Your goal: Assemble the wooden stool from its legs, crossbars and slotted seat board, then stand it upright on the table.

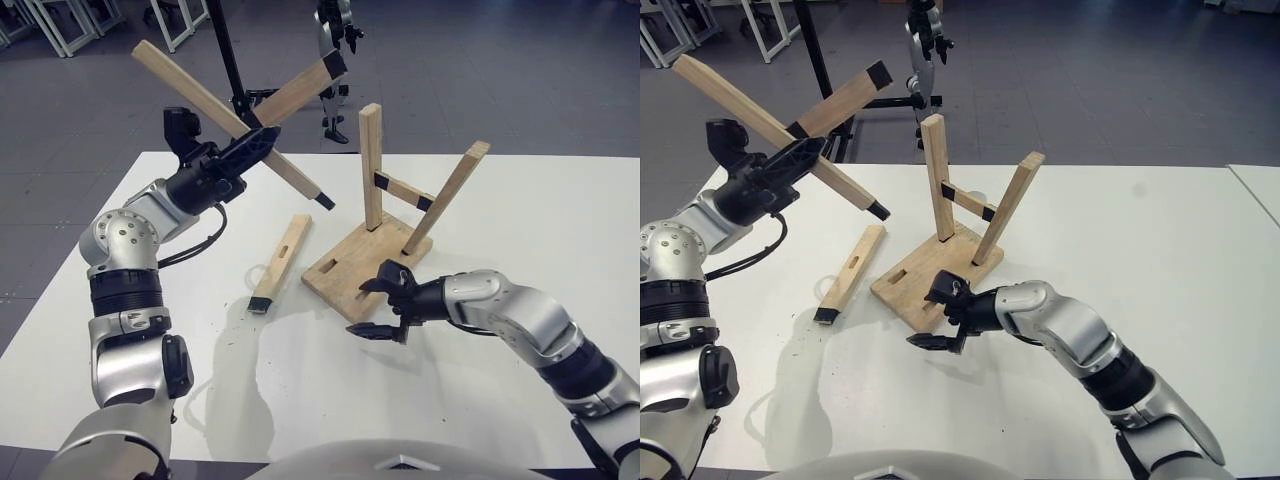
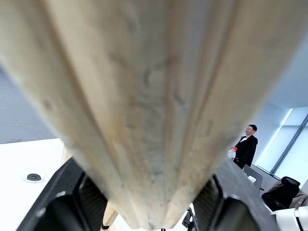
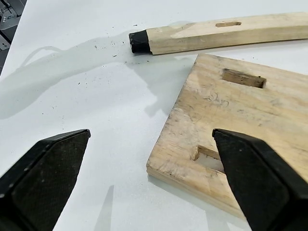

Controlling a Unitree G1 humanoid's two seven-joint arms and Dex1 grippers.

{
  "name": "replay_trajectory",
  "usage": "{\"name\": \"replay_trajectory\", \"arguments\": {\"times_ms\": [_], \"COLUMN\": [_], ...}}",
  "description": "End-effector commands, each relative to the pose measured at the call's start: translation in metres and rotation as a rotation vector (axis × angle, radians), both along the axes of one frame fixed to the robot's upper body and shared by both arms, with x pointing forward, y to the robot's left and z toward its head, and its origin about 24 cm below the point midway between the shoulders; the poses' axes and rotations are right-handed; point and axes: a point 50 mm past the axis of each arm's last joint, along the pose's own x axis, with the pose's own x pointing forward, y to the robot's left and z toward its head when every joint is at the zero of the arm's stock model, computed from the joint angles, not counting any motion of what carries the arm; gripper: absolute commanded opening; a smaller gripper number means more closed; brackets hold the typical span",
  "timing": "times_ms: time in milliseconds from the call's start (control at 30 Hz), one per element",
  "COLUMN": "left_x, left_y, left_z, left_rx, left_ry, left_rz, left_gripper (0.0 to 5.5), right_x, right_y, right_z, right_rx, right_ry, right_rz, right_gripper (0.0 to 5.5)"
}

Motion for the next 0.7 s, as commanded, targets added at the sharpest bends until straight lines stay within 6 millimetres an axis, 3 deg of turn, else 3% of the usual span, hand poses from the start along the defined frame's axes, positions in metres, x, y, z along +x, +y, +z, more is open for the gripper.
{"name": "replay_trajectory", "arguments": {"times_ms": [33,233,367,567,700], "left_x": [0.001,-0.001,-0.005,-0.01,-0.039], "left_y": [-0.011,-0.014,-0.013,-0.009,-0.026], "left_z": [0.007,0.013,0.011,0.011,-0.013], "left_rx": [0.022,0.026,0.032,0.06,0.196], "left_ry": [-0.042,-0.066,-0.071,-0.075,-0.108], "left_rz": [-0.016,-0.02,-0.028,-0.031,-0.184], "left_gripper": [2.05,2.05,2.05,2.05,2.05], "right_x": [0.001,-0.001,-0.002,0.001,0.012], "right_y": [0.007,-0.006,-0.013,-0.065,-0.1], "right_z": [-0.012,-0.032,-0.035,-0.021,-0.01], "right_rx": [-0.017,-0.114,-0.164,-0.306,-0.396], "right_ry": [0.019,0.043,0.035,0.033,0.005], "right_rz": [0.021,0.036,0.073,0.141,0.129], "right_gripper": [4.7,4.7,4.7,4.7,4.7]}}
